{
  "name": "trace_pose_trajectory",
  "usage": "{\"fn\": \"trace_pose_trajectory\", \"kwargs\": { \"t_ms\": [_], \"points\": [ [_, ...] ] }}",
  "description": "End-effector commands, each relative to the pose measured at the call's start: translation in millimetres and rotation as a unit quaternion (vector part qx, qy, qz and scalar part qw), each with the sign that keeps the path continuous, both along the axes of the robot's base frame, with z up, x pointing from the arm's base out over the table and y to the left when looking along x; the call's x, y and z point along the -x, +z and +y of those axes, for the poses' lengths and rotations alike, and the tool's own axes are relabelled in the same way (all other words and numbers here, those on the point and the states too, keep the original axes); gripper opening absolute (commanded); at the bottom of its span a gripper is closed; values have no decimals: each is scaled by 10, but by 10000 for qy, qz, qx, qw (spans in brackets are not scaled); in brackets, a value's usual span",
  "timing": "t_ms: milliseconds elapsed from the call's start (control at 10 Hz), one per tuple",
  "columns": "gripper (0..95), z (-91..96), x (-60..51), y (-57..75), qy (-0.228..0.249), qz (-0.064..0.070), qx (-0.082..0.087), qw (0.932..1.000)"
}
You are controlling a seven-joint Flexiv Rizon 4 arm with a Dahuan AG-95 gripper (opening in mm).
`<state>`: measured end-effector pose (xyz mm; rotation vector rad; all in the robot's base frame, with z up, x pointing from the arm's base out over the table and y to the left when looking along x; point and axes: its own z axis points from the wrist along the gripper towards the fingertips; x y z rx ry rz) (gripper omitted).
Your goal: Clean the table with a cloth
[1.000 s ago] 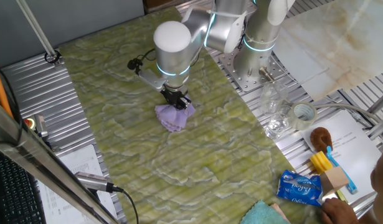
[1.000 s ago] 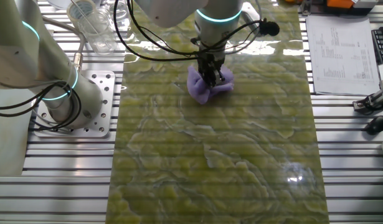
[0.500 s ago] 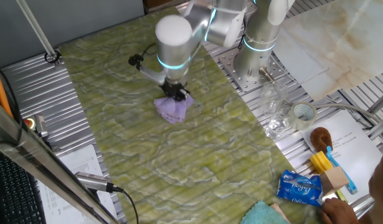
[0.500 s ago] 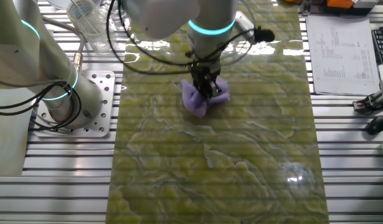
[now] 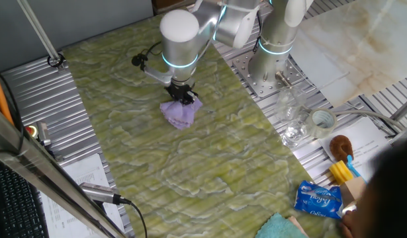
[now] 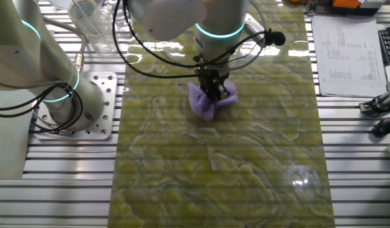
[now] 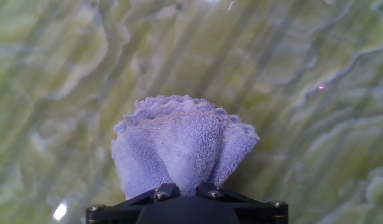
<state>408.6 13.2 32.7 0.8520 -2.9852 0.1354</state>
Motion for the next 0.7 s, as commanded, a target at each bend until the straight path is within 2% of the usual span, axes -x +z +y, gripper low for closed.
{"fn": "trace_pose_trajectory", "kwargs": {
  "t_ms": [100, 400, 700],
  "points": [
    [0, 90, -29, -36, -133, -151, -166, 9997],
    [0, 299, -65, -112, -472, -181, -302, 9983],
    [0, 499, -112, -94, -774, -173, -349, 9962]
  ]
}}
